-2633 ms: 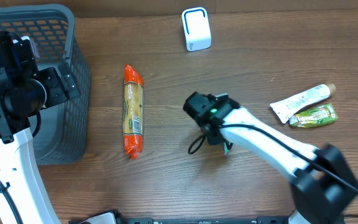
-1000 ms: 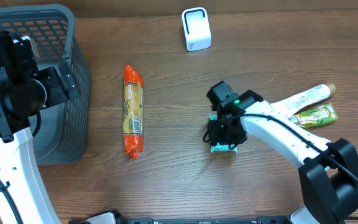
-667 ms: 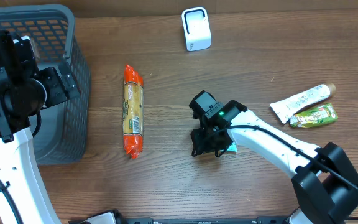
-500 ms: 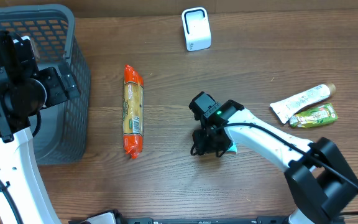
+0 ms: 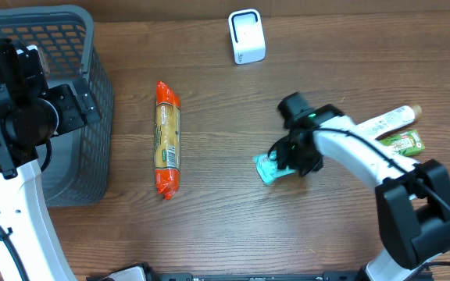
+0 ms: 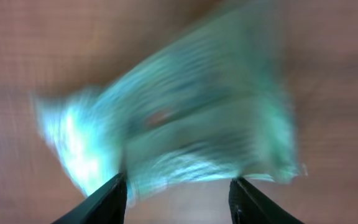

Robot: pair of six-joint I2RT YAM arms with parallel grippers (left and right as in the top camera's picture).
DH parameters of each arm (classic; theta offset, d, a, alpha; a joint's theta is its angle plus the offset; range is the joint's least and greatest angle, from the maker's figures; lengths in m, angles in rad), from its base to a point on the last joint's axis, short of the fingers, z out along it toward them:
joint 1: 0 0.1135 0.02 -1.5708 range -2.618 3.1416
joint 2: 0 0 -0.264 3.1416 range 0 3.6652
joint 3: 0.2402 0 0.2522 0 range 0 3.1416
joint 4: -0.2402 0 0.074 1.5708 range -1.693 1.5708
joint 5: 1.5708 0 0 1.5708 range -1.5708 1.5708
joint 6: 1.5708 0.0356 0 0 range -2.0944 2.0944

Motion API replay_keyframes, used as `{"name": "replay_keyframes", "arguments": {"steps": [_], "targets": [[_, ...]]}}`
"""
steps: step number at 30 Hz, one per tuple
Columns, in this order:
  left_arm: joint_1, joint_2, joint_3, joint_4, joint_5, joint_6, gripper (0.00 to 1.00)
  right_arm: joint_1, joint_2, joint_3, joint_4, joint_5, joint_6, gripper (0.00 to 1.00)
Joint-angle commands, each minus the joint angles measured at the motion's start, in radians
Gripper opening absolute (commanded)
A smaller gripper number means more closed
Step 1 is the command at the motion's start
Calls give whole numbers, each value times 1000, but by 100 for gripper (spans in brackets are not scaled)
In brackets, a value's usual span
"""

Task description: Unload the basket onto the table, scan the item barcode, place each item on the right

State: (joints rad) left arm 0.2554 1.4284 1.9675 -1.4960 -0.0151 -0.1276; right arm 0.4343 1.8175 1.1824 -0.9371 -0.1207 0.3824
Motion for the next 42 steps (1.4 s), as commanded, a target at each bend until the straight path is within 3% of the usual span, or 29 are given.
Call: {"name": "replay_keyframes", "arguments": {"steps": [1, 8, 23, 34, 42], "targets": [[0, 8, -3, 4, 8, -7, 100, -67, 3, 1, 83, 30, -44, 53], [0, 8, -2, 4, 8, -7, 100, -124, 3, 2, 257, -99, -73, 53], [0, 8, -3, 5, 8, -7, 100, -104, 3, -14, -50, -102, -77, 53], [0, 8, -3, 5, 8, -7, 100, 63, 2, -95, 19, -304, -64, 48], [0, 8, -3, 4, 8, -7, 100, 106, -2, -66, 43, -307, -20, 48]]}}
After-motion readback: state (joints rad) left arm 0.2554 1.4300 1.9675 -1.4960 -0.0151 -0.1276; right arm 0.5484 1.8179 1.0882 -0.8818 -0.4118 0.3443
